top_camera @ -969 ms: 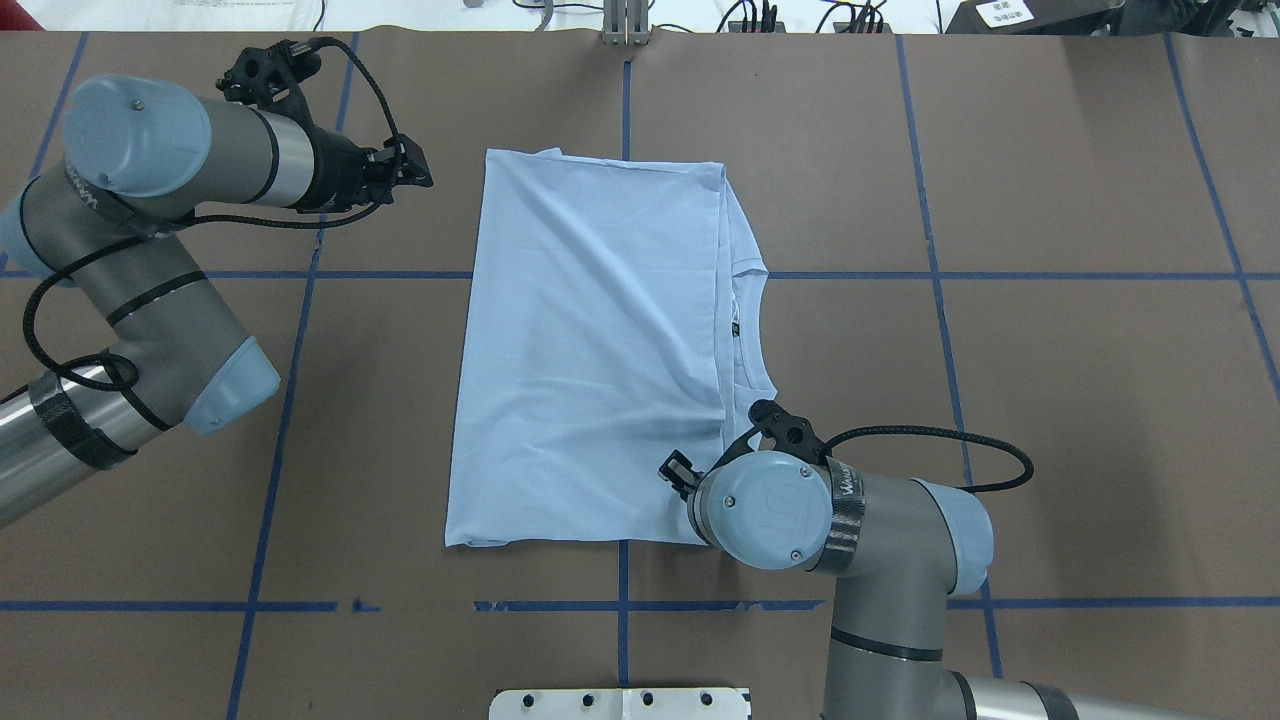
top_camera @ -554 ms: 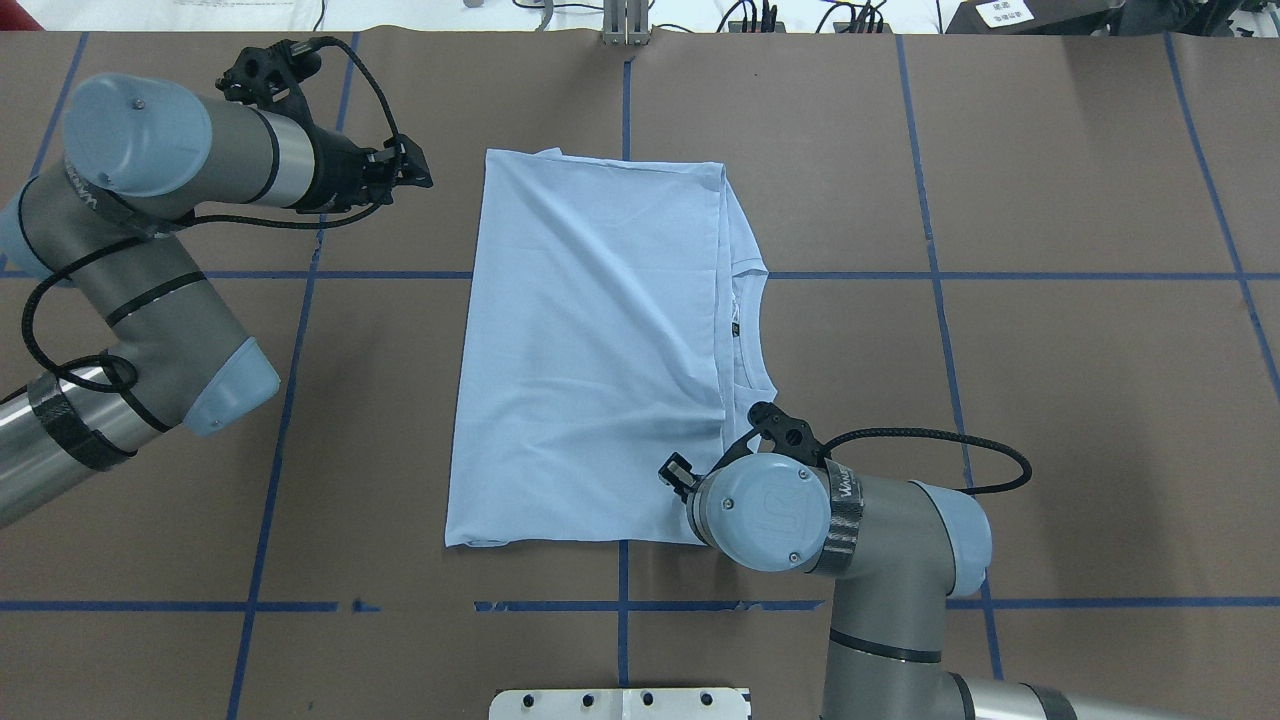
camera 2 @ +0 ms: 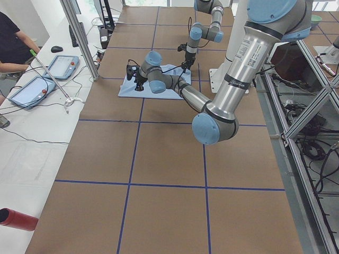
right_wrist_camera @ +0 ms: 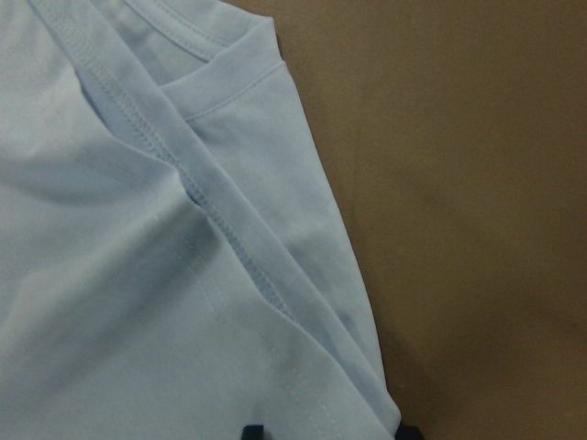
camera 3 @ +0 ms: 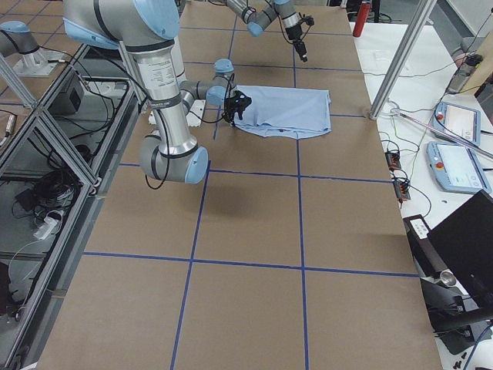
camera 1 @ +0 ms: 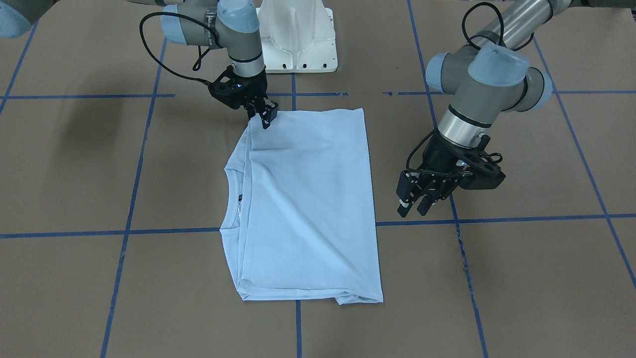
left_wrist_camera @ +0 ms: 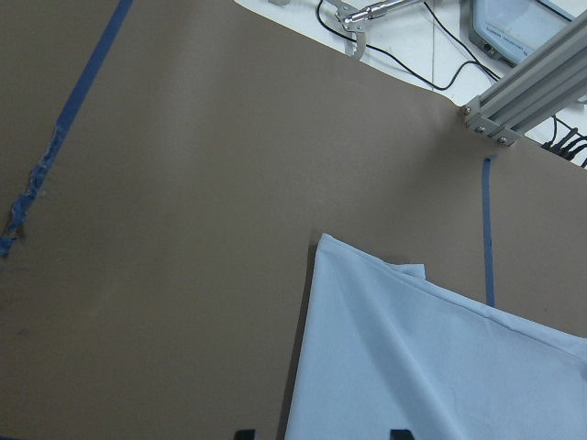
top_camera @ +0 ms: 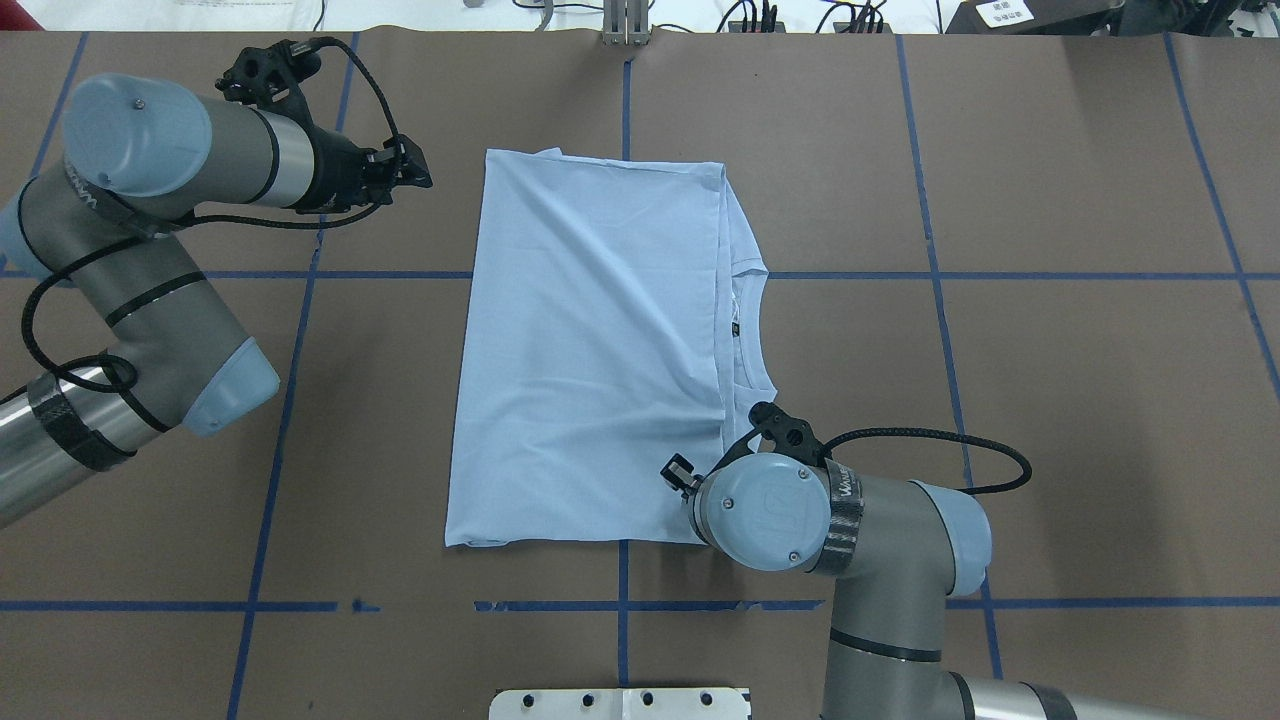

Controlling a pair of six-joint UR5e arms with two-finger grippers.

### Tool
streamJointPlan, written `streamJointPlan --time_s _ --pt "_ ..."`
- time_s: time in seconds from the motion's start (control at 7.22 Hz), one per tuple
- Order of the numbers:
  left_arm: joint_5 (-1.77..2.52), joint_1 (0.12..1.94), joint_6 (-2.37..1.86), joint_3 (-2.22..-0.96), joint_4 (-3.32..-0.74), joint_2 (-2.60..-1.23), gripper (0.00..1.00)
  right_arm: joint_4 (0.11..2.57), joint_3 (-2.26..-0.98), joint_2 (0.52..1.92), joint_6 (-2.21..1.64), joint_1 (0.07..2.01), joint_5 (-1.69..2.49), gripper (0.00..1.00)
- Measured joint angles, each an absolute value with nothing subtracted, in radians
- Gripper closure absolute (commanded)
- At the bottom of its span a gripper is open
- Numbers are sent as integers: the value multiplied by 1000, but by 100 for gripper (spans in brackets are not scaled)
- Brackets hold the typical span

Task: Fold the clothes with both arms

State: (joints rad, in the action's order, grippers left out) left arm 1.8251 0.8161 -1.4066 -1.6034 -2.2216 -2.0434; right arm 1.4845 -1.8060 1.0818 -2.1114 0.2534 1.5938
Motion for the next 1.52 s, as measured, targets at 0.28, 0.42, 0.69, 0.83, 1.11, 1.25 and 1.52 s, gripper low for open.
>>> streamJointPlan --time_s 0.28,0.42,0.69,0.83,1.11,1.25,1.52 --pt "1824 817 -1407 -1604 -2221 -2043 42 1484 -1806 1080 -2105 259 1595 100" --pt "1824 817 -1407 -1604 -2221 -2041 42 1483 -1807 1079 -2103 263 1597 100" --pt "1824 816 -1407 -1605 -2222 -2038 42 1483 -1814 1078 -2101 272 1601 100" --pt "1824 816 -1408 -1609 -2221 -2037 42 1484 -1832 1083 -2101 277 1605 100" --pt "1823 788 -1495 -1681 -2219 -1991 37 1485 -1908 1131 -2100 282 1631 100" --pt "1799 733 -1597 -1759 -2218 -1936 33 1485 -1951 1170 -2100 283 1645 100" --pt "1632 520 -1843 -1880 -2209 -1833 32 1485 -1991 1210 -2100 282 1653 100"
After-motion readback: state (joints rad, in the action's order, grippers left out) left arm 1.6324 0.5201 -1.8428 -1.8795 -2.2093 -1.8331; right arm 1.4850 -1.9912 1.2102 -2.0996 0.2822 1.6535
